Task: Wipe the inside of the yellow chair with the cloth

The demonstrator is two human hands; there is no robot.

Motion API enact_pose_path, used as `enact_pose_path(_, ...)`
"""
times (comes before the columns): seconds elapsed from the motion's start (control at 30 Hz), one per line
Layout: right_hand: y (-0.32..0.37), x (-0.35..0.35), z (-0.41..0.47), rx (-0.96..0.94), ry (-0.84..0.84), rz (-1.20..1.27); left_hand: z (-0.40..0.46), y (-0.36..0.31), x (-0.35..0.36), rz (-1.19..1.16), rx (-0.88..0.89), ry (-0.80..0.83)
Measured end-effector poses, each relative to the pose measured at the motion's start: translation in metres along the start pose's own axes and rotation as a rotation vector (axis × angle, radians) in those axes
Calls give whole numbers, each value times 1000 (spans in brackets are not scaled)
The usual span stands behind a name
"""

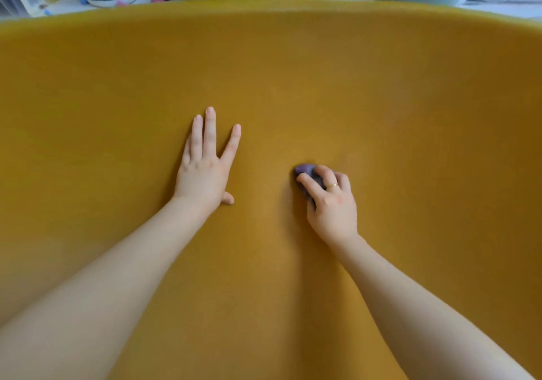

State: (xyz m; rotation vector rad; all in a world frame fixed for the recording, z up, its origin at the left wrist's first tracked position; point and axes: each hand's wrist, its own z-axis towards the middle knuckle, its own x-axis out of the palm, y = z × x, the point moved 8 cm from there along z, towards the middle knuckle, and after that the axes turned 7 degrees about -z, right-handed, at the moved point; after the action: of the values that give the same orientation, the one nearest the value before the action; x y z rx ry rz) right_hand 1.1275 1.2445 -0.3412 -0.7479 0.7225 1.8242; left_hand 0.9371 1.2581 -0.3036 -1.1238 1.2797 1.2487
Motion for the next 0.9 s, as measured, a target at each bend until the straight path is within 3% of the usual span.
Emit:
enact_pose_path(0.13,-9,-16,22,-205,101,-92,4,-11,-12,-5,25,-99)
enact_pose_path(0.3,-83,-91,98,174,-210,-133,28,-22,-30,160,105,-171)
enact_pose_path(0.43,-78,-85,103,356,-328,-74,39,-32,-26,163,107,-133)
enact_pose_path(0.63,11,-8,39,120,-88,54,39,-32,-26,140,112,-163)
enact_pose_path(0.77,17,-6,42,18,55,86,34,-35,-31,129,111,-148)
enact_pose_path(0.83,-1,-25,63,62,26,73,31,-35,-36,125,119,-138)
enact_pose_path(0.9,-33,-55,94,249,-103,100,28,-34,-43,145,147,-148)
